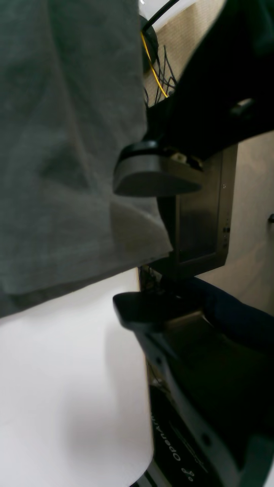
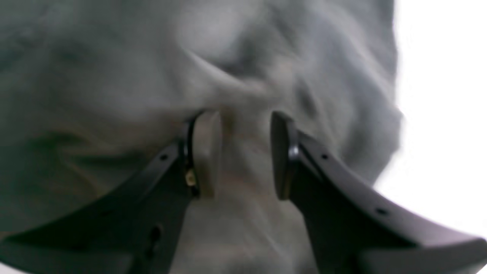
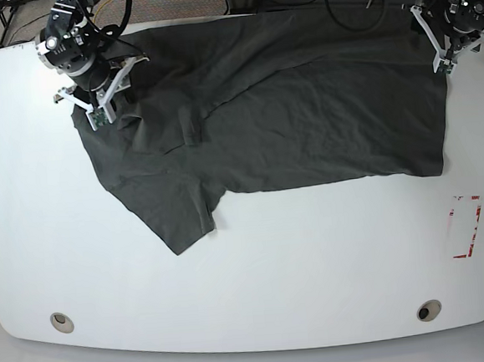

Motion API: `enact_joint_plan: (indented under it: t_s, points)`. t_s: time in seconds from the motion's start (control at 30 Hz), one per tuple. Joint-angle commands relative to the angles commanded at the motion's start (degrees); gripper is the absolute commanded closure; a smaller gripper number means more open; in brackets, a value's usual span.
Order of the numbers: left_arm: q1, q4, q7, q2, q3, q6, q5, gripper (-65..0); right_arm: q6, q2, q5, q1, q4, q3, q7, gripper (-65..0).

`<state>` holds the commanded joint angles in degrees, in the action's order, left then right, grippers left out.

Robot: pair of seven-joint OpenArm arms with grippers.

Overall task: Layout the t-shirt on the table in an organized manner, then fold the t-shirt properly
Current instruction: 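Pull the grasped fabric with the right gripper back toward the shirt corner, then move both grippers to the hem corners and grasp the hem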

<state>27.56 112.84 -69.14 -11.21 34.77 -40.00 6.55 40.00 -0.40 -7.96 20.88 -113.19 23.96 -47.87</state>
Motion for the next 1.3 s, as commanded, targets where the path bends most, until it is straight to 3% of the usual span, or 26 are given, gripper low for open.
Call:
enact_joint_plan:
  t_s: [0.33,0.5,0.7,1.03,1.3]
  points:
    - [0.0,0.09,0.0,-0.62,1.58,0.0,0.0,-37.2,0.0,-0.26,0.26,-7.03,10.29,-0.88,0.44,-20.3]
    - [-0.09,0.09,0.0,-0.7,3.34,0.0,0.0,-37.2,0.0,1.49,0.26,-8.7,12.4,0.26,0.88,-20.3]
    - [-0.97,0.35,0.0,-1.67,3.52,0.0,0.18,-37.2,0.0,3.6,-0.09,-8.18,8.44,0.26,0.35,-20.6]
    - [-5.54,0.53,-0.35,-1.67,5.45,0.0,0.26,-37.4,0.0,4.04,0.26,-6.33,-1.49,0.18,-3.43,-20.9]
    - [-15.3,0.09,-5.27,-1.76,6.33,0.0,-0.35,-37.6,0.0,5.01,0.35,-10.99,0.62,1.58,-3.43,-20.9]
